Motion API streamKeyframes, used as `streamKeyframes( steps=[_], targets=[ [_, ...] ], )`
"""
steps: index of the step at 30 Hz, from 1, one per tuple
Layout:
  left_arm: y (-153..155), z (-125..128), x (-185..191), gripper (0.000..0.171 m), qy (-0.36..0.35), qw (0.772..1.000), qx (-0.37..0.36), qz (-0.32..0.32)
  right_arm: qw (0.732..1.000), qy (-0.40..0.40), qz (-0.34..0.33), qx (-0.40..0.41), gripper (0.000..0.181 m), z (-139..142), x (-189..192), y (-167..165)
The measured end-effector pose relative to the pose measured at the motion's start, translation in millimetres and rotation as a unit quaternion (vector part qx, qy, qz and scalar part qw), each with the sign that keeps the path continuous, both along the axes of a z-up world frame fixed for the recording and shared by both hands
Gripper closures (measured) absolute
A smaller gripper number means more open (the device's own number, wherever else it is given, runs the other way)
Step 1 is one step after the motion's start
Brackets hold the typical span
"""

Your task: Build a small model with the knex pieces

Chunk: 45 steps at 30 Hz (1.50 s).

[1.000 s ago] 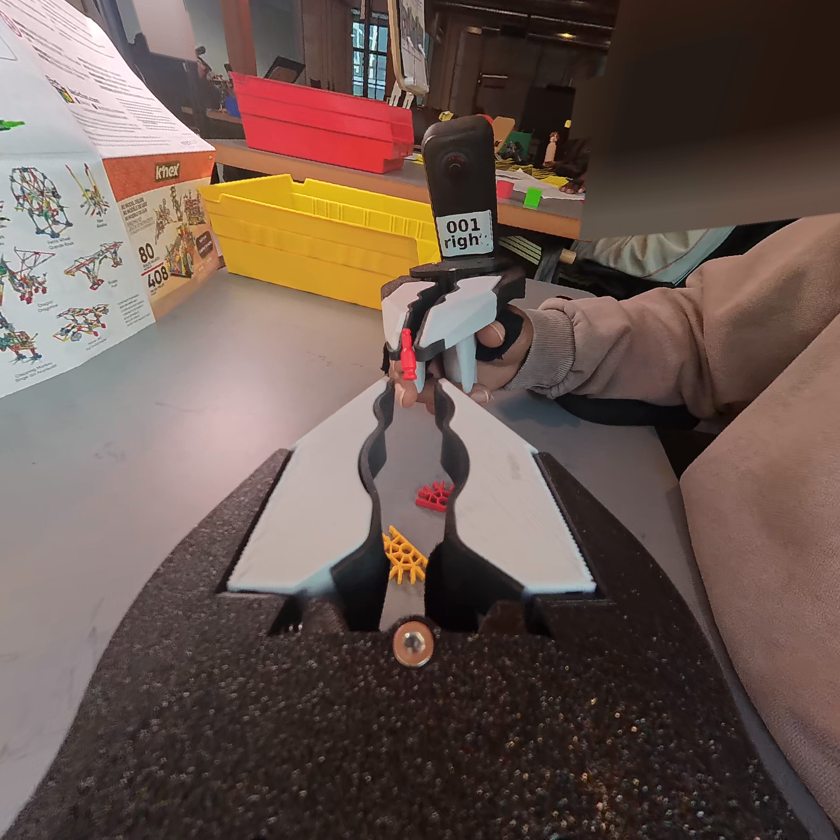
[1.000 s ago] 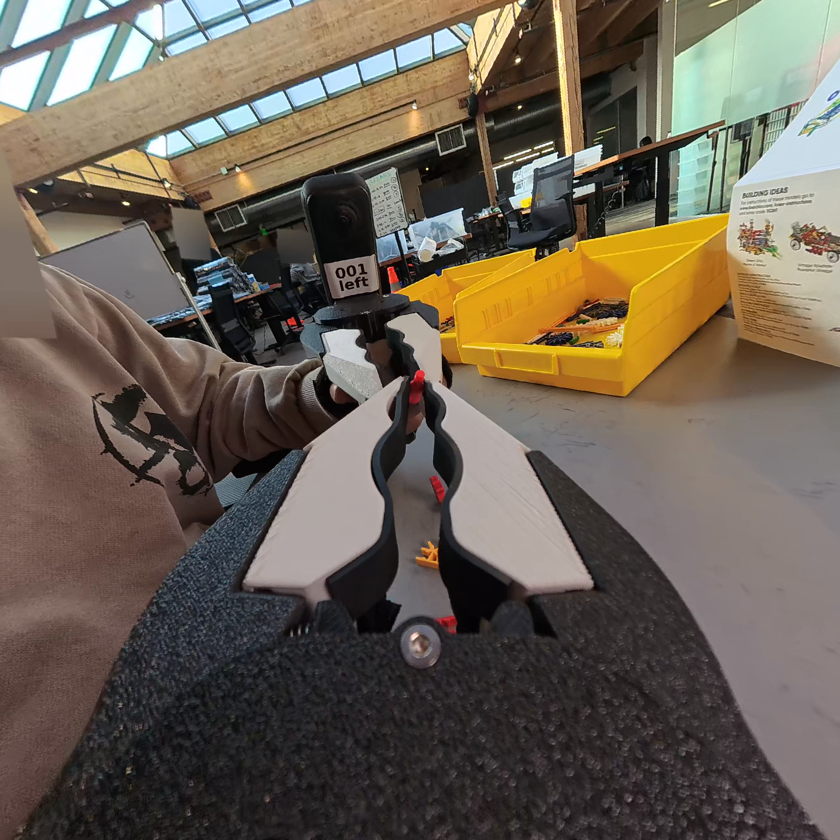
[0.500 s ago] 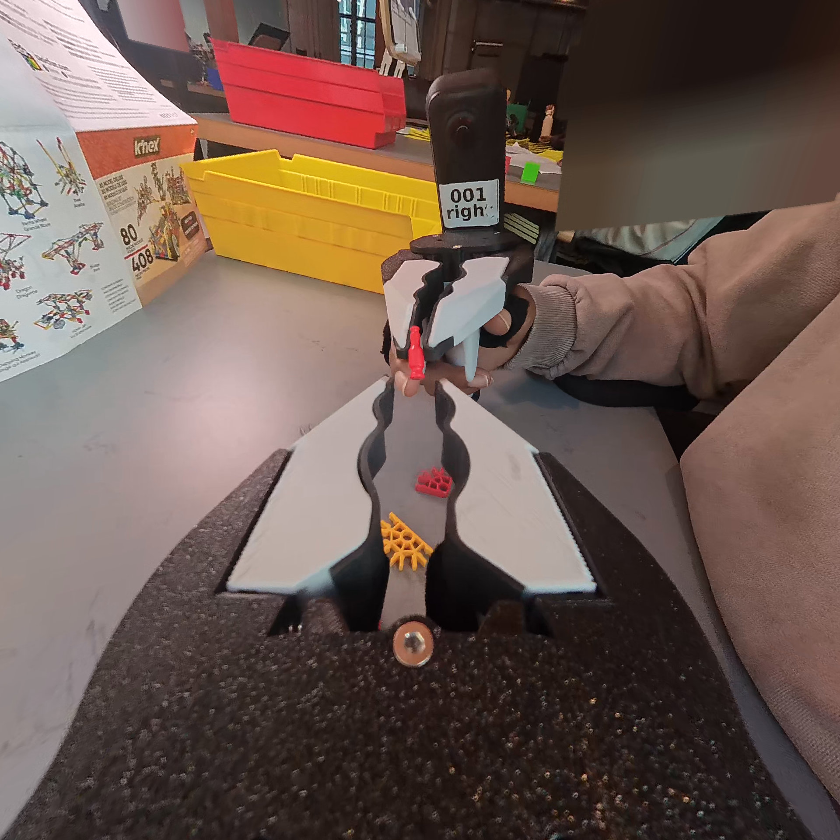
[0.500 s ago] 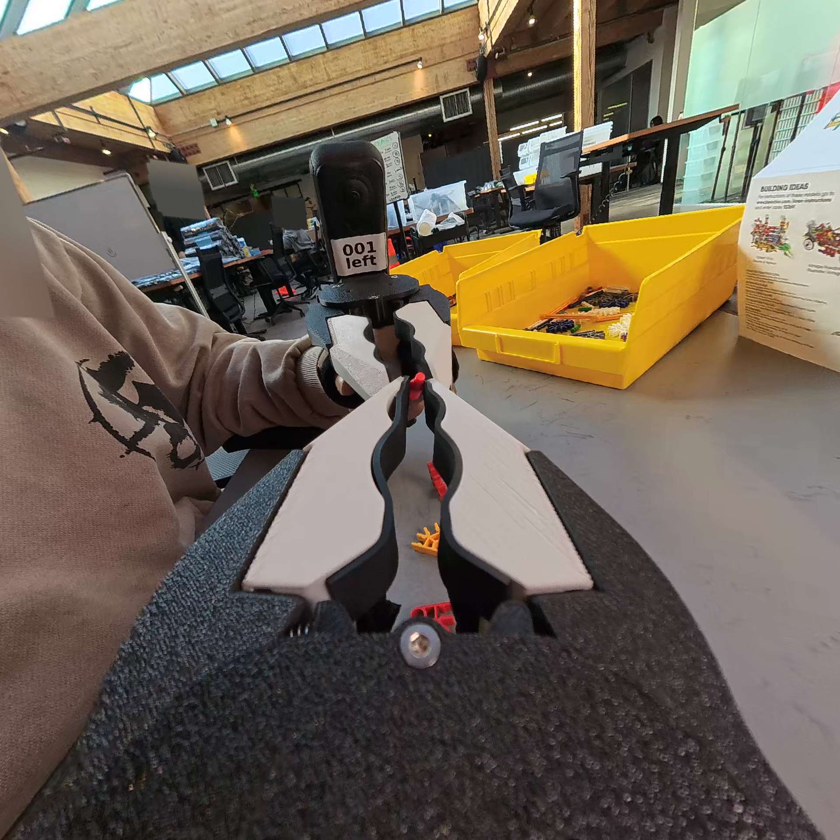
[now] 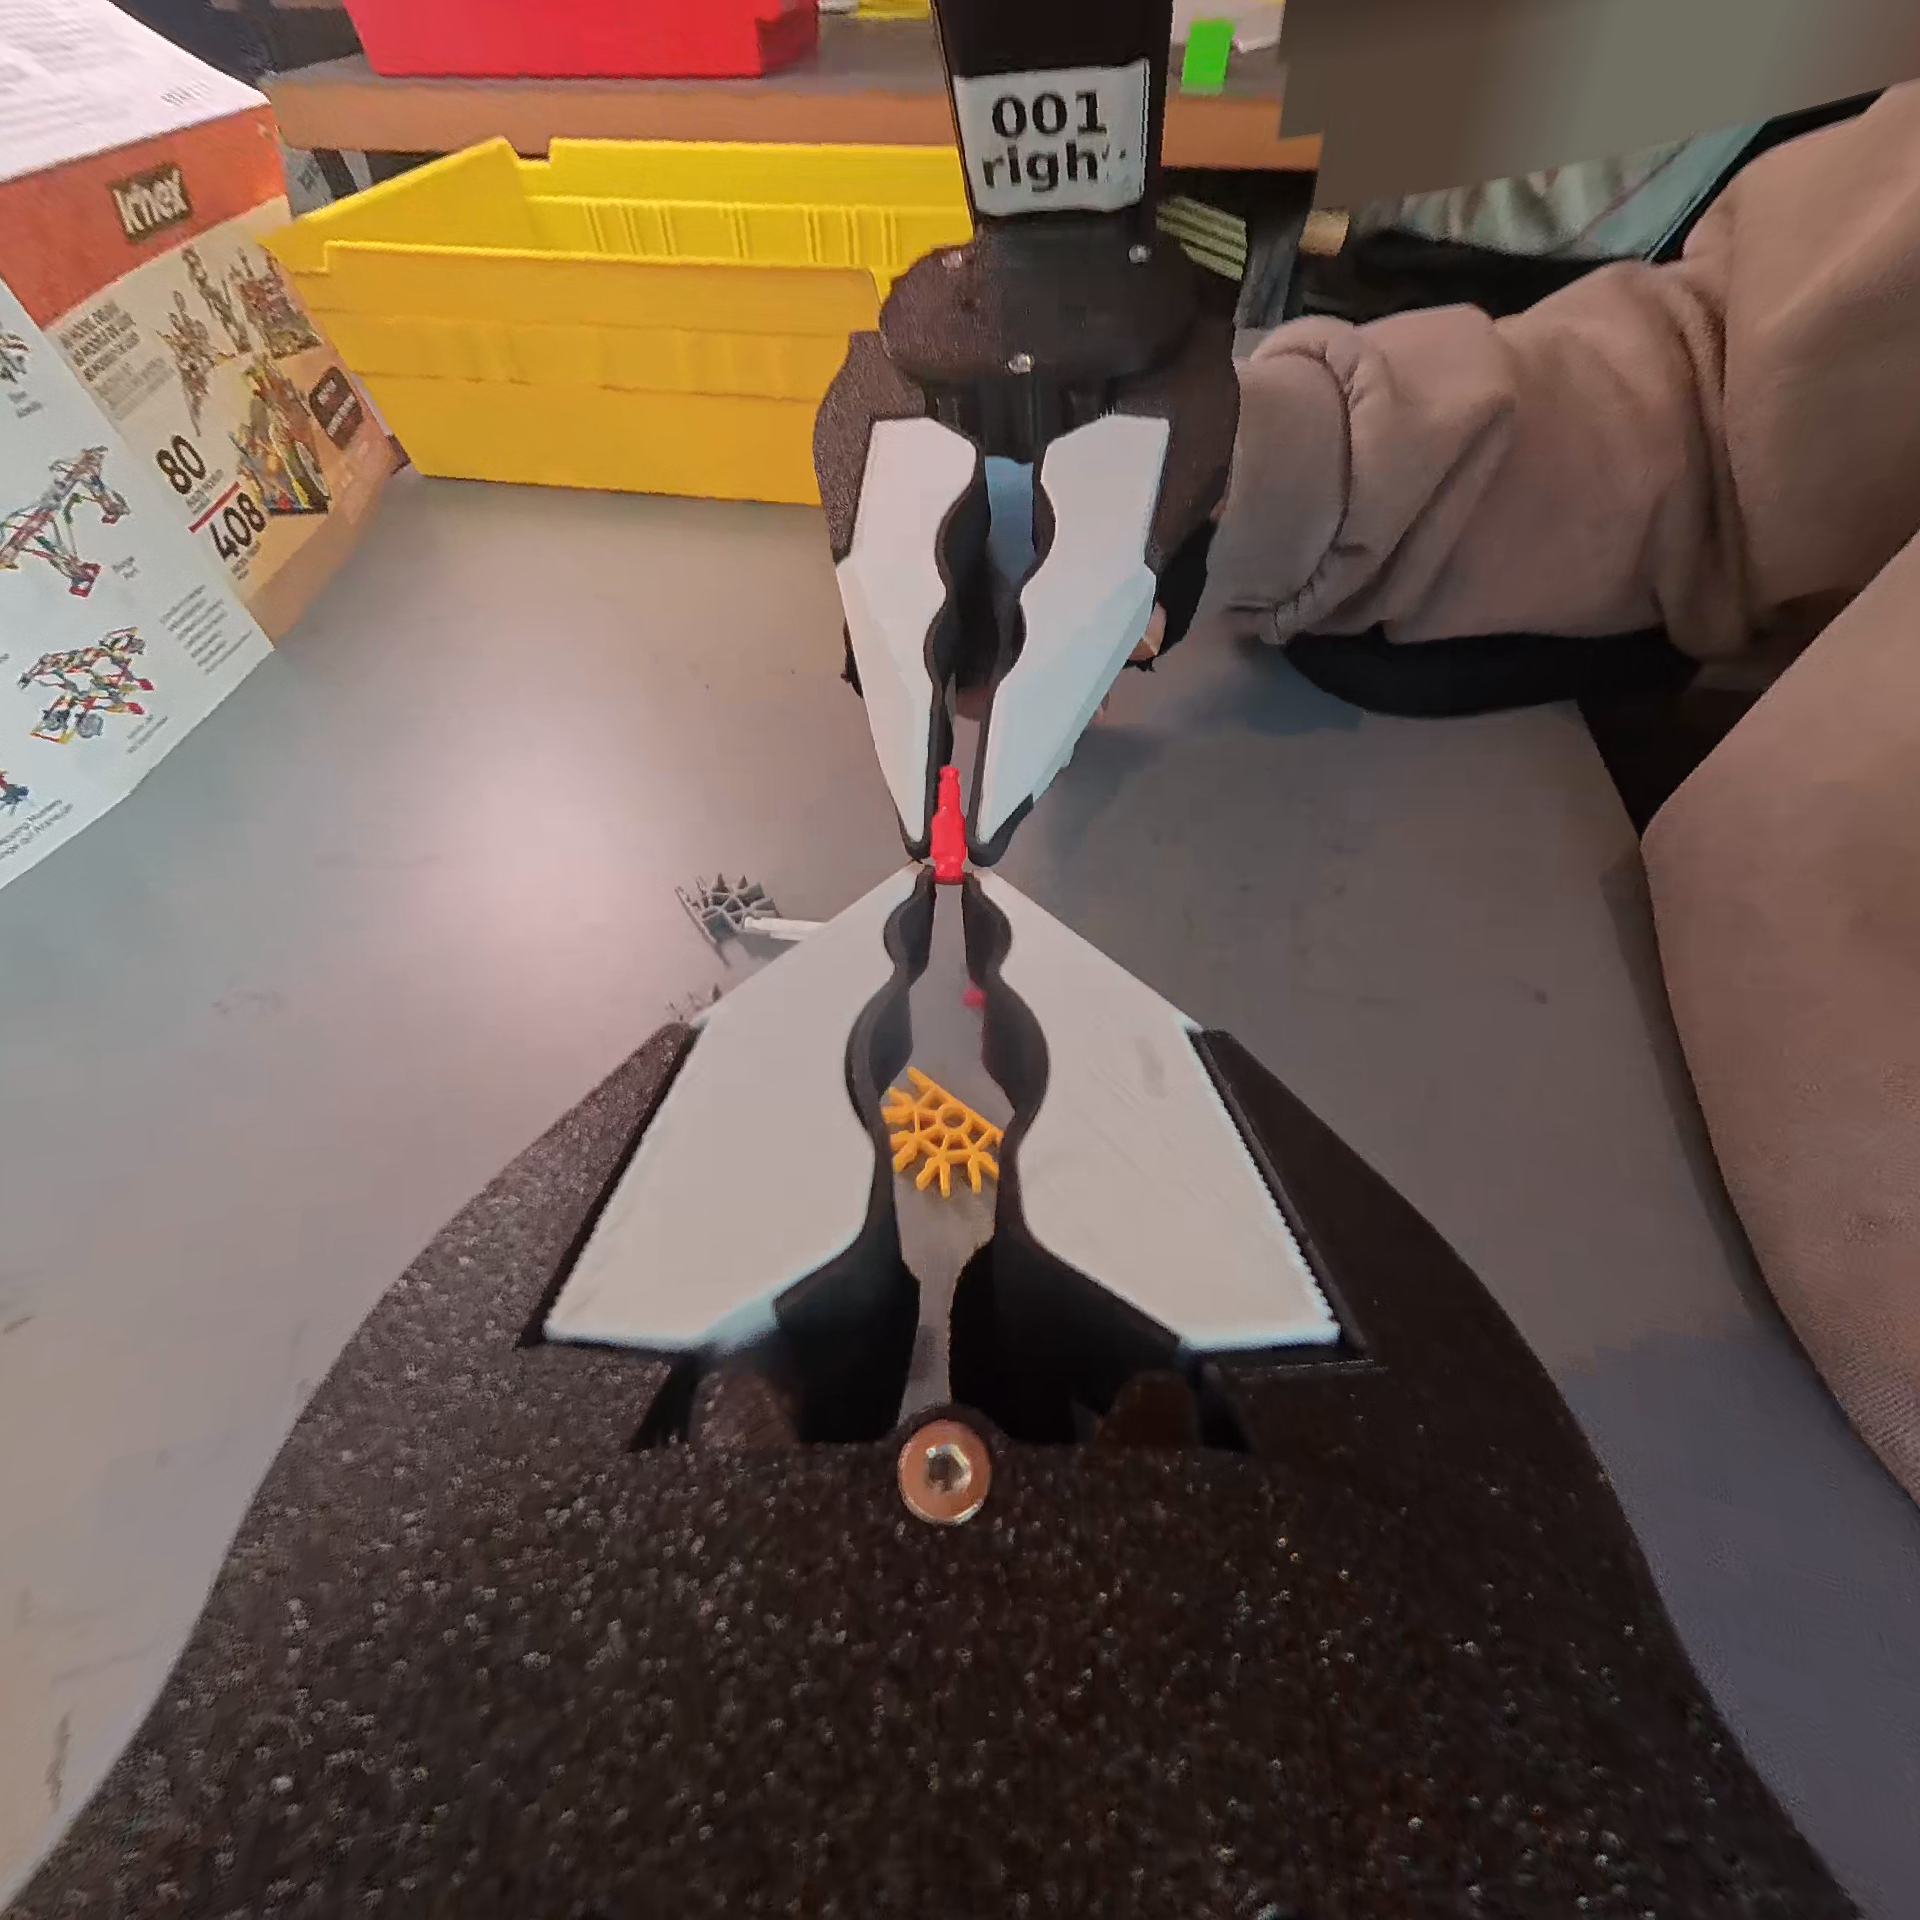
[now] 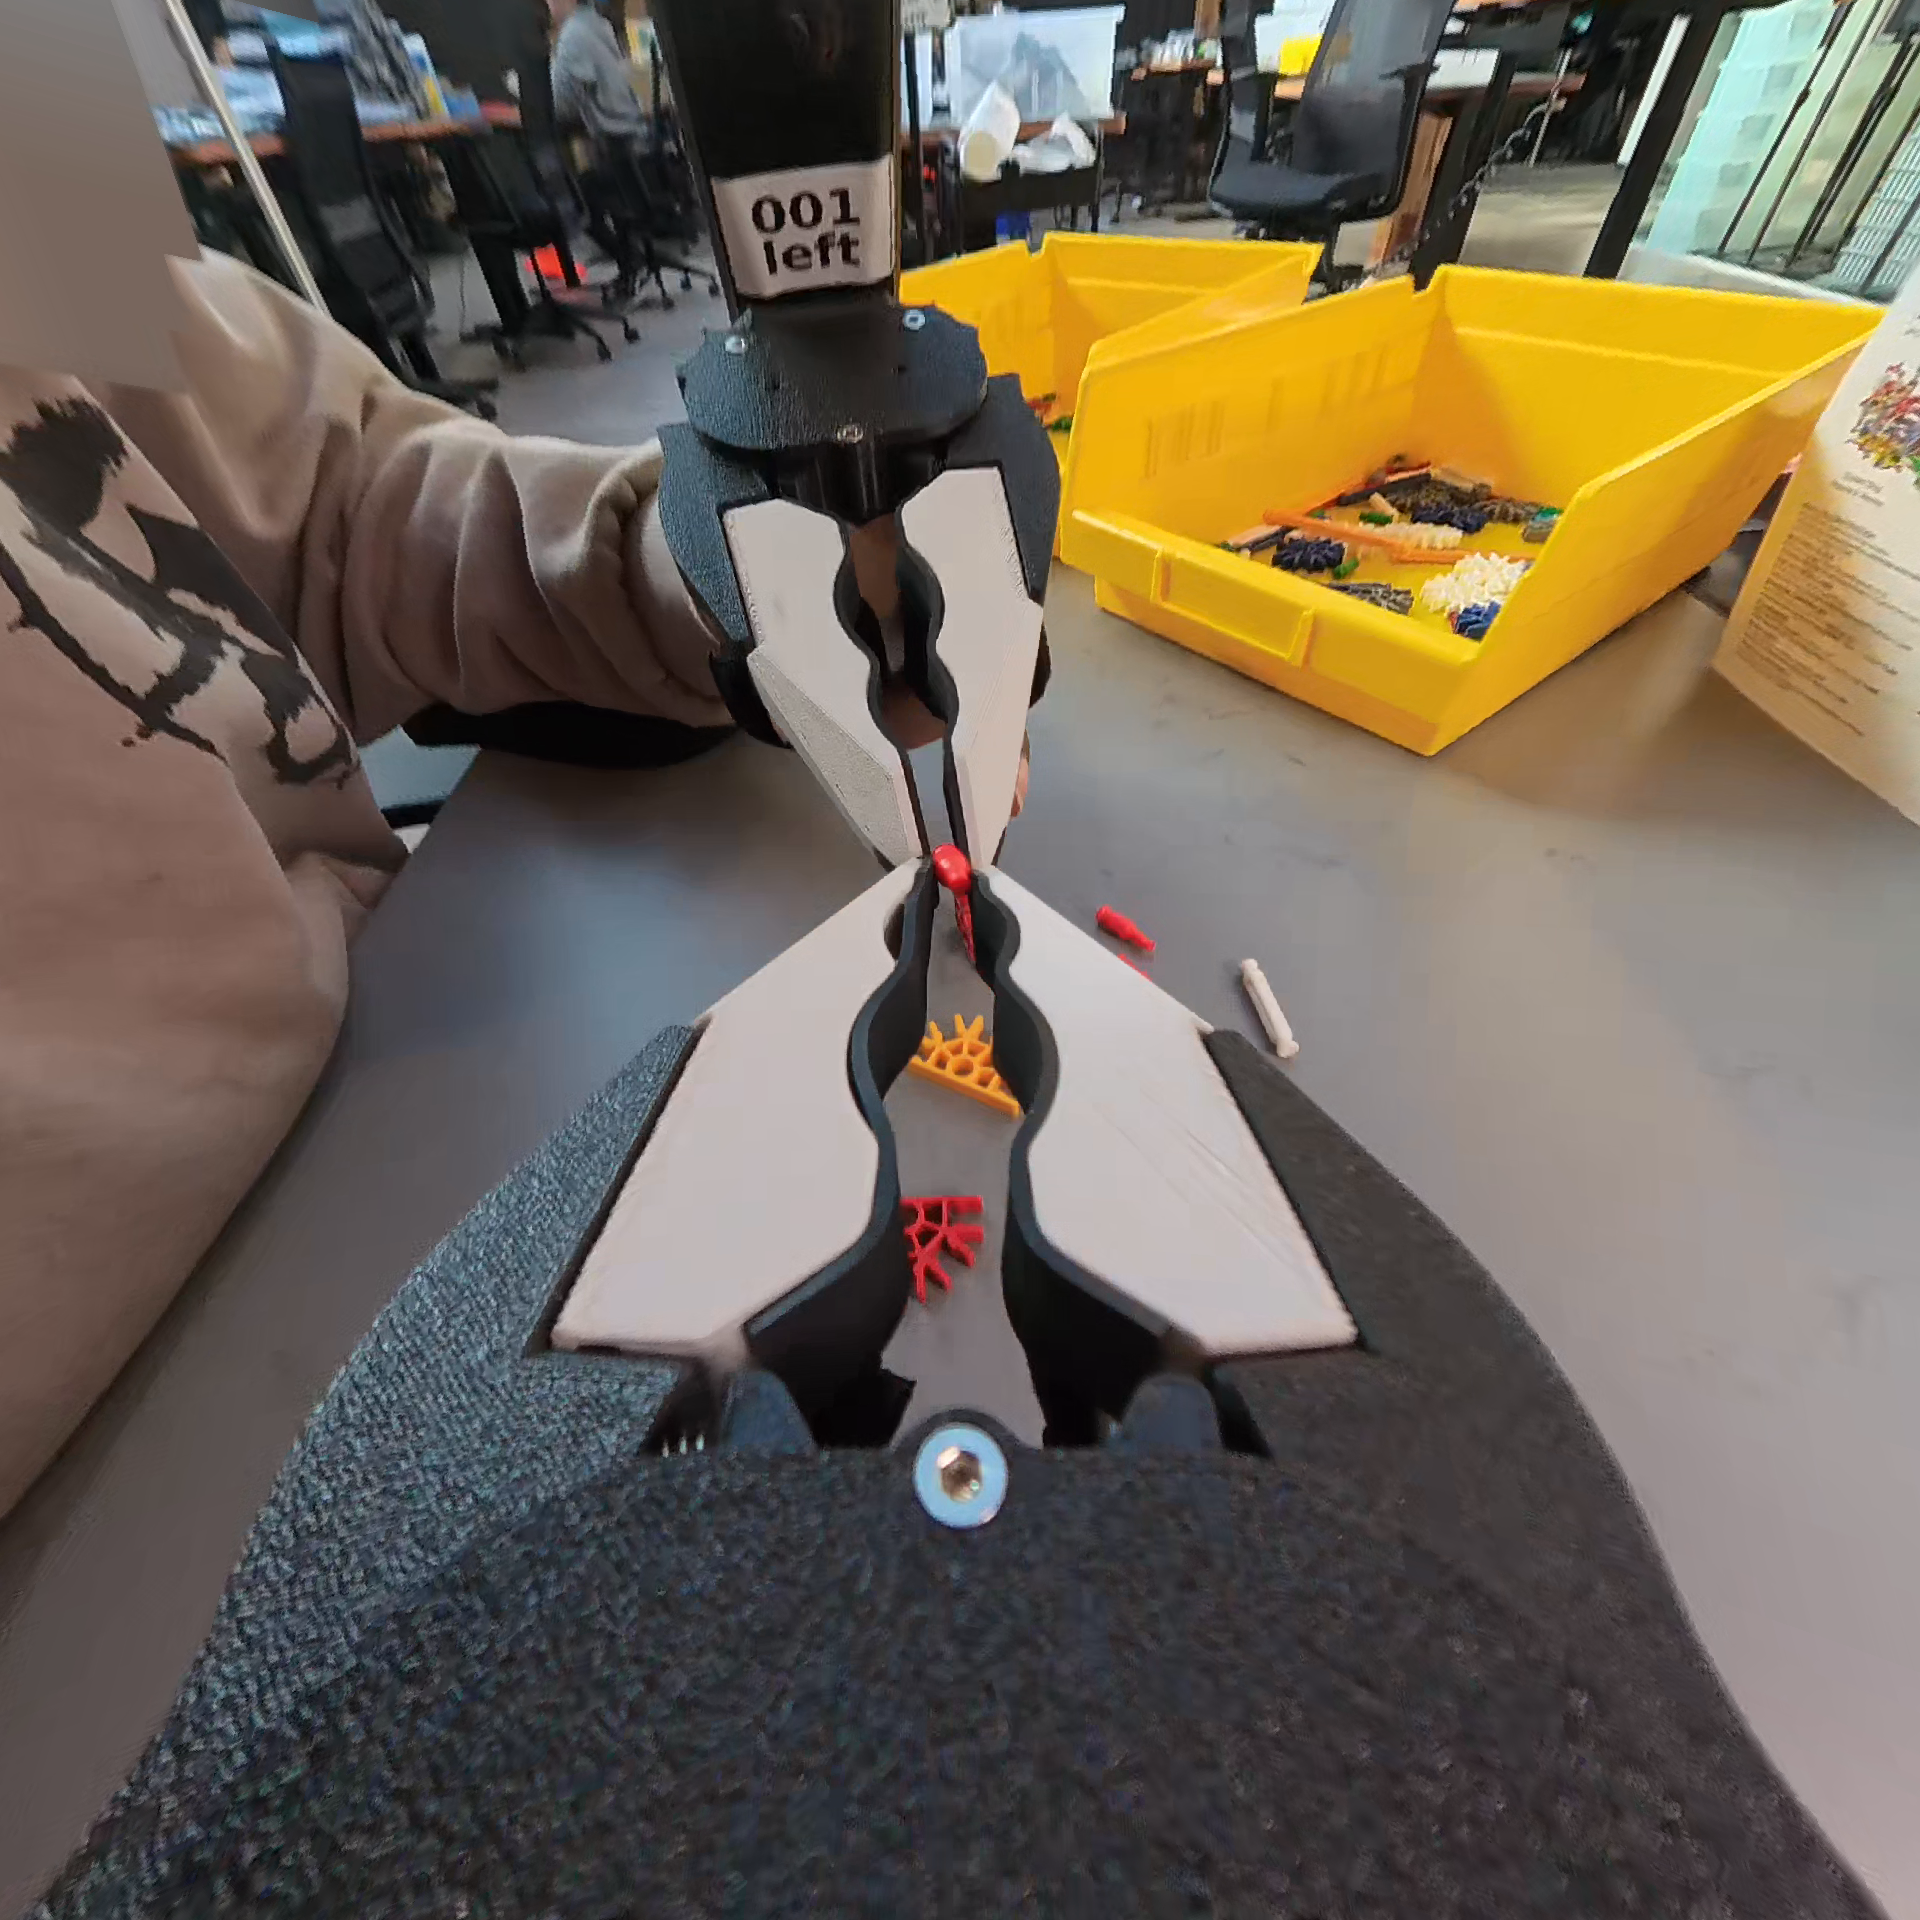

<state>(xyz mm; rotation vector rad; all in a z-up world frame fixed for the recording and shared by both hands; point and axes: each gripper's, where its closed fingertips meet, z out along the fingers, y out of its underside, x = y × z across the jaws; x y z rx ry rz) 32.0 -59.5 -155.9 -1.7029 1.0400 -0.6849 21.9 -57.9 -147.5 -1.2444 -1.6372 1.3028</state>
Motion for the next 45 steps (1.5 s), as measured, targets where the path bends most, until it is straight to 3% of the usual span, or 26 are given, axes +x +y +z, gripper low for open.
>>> streamKeyframes(
  steps=[8, 14, 45],
  targets=[
    [-9.7, -31.7, 8.0, 0.167, 0.104, 0.994, 0.013, -0.031, 0.988, -0.103, 0.034, 0.114, 0.177, -36.9, 11.2, -9.7],
    [-10.1, -39.3, 7.4, 0.167, 0.13, 0.991, 0.016, -0.032, 0.981, -0.119, 0.034, 0.151, 0.177, -45.0, 11.4, -10.3],
    [-10.5, -42.2, 5.5, 0.167, 0.138, 0.99, 0.009, -0.032, 0.985, -0.117, 0.037, 0.124, 0.174, -49.1, 10.1, -10.5]
  ],
)
